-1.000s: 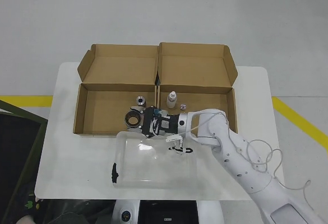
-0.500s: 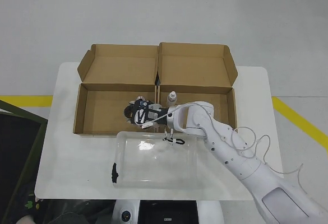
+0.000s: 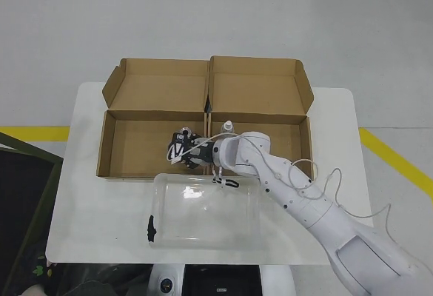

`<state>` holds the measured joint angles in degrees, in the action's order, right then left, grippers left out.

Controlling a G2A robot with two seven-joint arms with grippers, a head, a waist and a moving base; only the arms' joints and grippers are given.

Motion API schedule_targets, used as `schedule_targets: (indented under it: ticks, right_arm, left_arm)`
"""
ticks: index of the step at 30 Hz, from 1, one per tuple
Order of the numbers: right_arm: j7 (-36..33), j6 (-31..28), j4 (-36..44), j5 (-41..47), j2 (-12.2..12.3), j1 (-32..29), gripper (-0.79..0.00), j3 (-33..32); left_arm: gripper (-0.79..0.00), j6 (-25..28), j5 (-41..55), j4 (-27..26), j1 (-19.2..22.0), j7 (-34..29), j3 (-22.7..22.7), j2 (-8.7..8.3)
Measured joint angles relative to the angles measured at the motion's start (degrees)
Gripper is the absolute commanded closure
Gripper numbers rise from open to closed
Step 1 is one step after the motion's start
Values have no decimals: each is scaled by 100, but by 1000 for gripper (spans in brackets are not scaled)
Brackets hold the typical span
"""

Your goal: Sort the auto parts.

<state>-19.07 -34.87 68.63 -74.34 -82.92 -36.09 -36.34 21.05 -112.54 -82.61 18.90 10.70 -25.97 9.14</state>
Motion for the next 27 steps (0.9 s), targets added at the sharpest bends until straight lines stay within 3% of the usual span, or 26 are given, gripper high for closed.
schedule_targets:
  ticks: [5, 8, 16, 20, 27]
  right_arm:
    - [-29, 19, -207, -59, -79, 88, -83, 82]
    - [-70, -26, -301, -82, -117, 133, -191, 114]
    - [-165, -118, -420, -123, -160, 139, -369, 93]
    - [-196, -119, -360, -174, -146, 107, -600, 17]
    - [-260, -229, 59, -265, -83, -9, -591, -168]
  left_arm:
    - [-785, 0, 0, 0, 0, 0, 0, 0]
    - [-785, 0, 0, 0, 0, 0, 0, 0]
    - [-785, 0, 0, 0, 0, 0, 0, 0]
    - [-785, 0, 0, 0, 0, 0, 0, 0]
    - [-785, 0, 0, 0, 0, 0, 0, 0]
